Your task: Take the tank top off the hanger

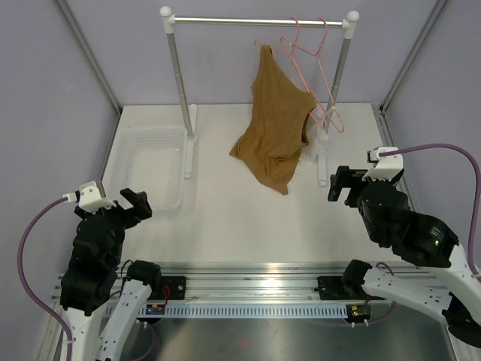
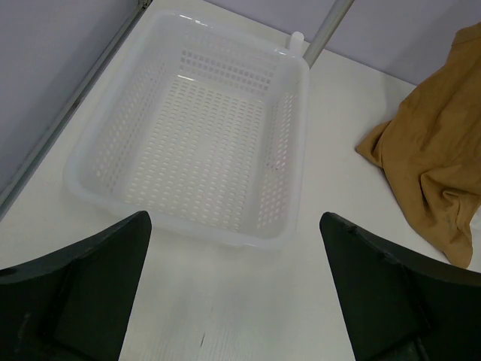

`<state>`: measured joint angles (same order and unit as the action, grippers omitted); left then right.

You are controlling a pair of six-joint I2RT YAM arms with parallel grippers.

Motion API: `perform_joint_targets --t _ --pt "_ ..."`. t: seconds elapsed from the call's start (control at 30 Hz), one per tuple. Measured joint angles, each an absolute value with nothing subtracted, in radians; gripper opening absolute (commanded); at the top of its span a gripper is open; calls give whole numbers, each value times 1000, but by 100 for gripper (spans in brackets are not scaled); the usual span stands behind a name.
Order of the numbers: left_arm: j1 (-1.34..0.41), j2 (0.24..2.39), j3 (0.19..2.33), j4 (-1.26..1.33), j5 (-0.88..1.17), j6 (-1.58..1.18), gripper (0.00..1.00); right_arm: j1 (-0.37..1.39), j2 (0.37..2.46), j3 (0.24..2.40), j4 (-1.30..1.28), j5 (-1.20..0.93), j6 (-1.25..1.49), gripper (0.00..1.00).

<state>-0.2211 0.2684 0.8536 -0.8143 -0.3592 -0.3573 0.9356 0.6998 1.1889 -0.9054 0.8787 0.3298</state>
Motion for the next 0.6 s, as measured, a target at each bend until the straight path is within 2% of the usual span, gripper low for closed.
perform_joint_targets --t 0.37,0.47,0.6 --pt "-221 270 851 -814 -359 -358 99 936 774 1241 -823 741 270 99" --pt "-221 270 849 -814 -359 -358 99 936 891 1364 -793 750 218 93" --pt "-221 270 848 -815 -359 -358 99 920 1081 1602 -775 733 137 93"
